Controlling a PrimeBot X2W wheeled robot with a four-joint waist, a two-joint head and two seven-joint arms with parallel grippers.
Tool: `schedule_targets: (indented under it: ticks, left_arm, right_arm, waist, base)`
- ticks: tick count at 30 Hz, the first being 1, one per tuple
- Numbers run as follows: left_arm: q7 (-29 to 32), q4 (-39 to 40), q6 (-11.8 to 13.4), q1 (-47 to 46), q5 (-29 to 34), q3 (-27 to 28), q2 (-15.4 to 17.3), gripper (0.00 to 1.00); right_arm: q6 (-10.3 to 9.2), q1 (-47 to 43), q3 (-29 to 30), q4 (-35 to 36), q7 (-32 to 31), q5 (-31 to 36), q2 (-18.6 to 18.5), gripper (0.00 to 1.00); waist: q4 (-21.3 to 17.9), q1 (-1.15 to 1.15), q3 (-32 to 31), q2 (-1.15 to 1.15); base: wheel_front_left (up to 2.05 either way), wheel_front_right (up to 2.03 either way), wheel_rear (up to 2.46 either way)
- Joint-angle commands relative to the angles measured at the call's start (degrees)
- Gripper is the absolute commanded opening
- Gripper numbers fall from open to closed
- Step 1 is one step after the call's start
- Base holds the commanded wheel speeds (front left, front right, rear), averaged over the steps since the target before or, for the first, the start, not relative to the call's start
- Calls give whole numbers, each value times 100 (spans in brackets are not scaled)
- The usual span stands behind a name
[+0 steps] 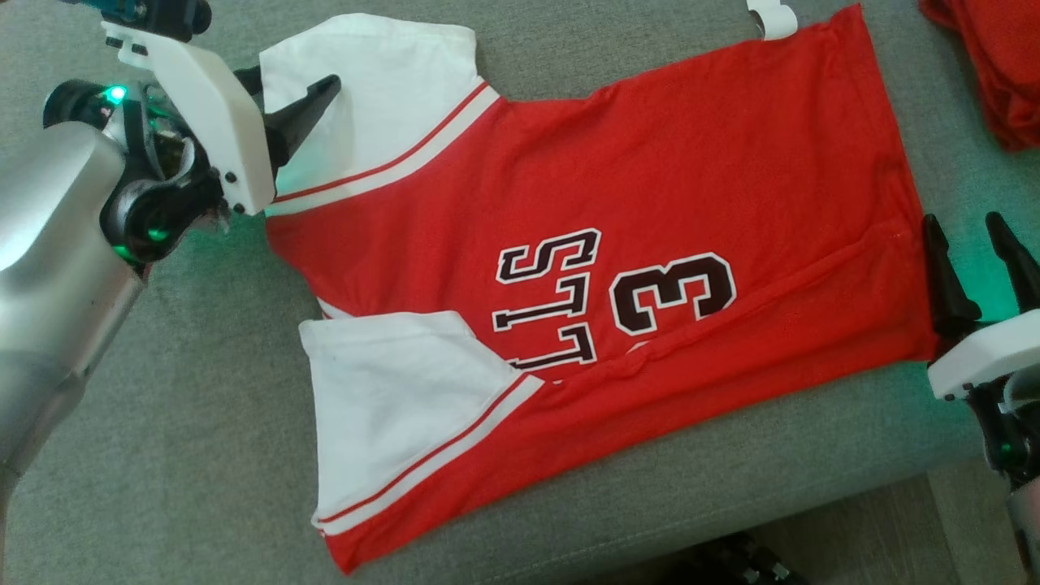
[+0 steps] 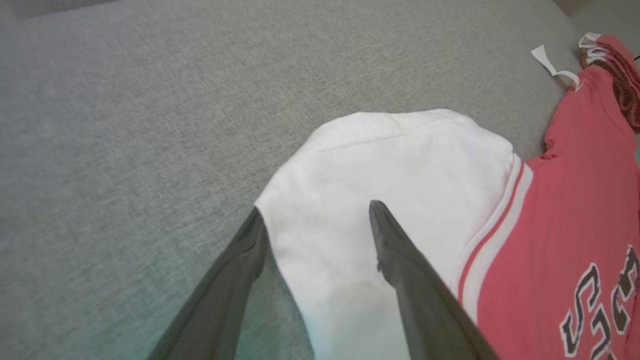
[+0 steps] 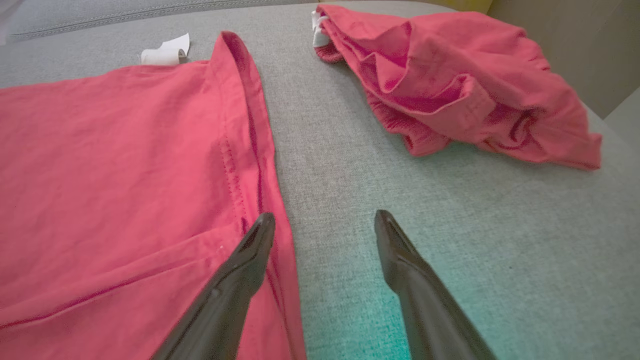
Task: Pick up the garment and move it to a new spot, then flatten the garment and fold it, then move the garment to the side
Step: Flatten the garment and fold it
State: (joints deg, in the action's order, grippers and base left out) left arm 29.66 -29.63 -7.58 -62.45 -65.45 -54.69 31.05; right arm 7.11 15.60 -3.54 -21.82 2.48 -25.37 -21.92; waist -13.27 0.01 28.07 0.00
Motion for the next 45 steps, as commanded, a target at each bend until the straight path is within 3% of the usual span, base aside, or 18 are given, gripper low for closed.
schedule_targets:
  ticks: [1, 8, 31, 33, 34, 35, 36, 37, 45]
  left_arm:
    - [37, 98, 10, -280, -137, 158, 231, 100]
    - [18, 461, 9, -476, -604, 142, 202, 100]
    - [-271, 406, 9, -1029, -475, -591, 501, 99]
    - [-286, 426, 9, -1051, -519, -639, 503, 71]
    - [-290, 437, 9, -1063, -535, -668, 505, 49]
    - [-296, 445, 9, -1075, -552, -695, 509, 40]
    - [-306, 453, 9, -1088, -565, -721, 512, 24]
    - [-318, 466, 9, -1106, -570, -753, 514, 0]
    - [-460, 589, 9, -1242, -576, -1025, 605, 0]
  right_arm:
    - [37, -26, -14, 82, 53, 57, -81, 100]
    - [37, 27, 63, 47, 95, 144, -32, 100]
    - [37, 121, 89, -74, 137, 223, 155, 100]
    - [37, 101, 86, -83, 134, 224, 157, 100]
    - [37, 100, 84, -87, 133, 225, 161, 100]
    - [37, 106, 78, -87, 132, 225, 167, 100]
    - [37, 114, 68, -87, 131, 227, 172, 100]
    - [37, 123, 58, -84, 131, 227, 175, 100]
    - [37, 277, -62, 85, 139, 135, 115, 100]
  waist:
    - [-24, -1, 25, 0]
    - [-60, -1, 105, 0]
    - [-92, -1, 143, 0]
    - [-65, -1, 135, 0]
    - [-54, -1, 133, 0]
    - [-48, -1, 132, 0]
    - [-42, -1, 132, 0]
    - [-35, -1, 135, 0]
    - [13, -1, 171, 0]
  base:
    - [0, 0, 0]
    - [0, 0, 0]
    - [0, 0, 0]
    - [0, 0, 0]
    - [0, 0, 0]
    - [0, 0, 0]
    - [0, 0, 0]
    - [0, 0, 0]
    - [0, 0, 0]
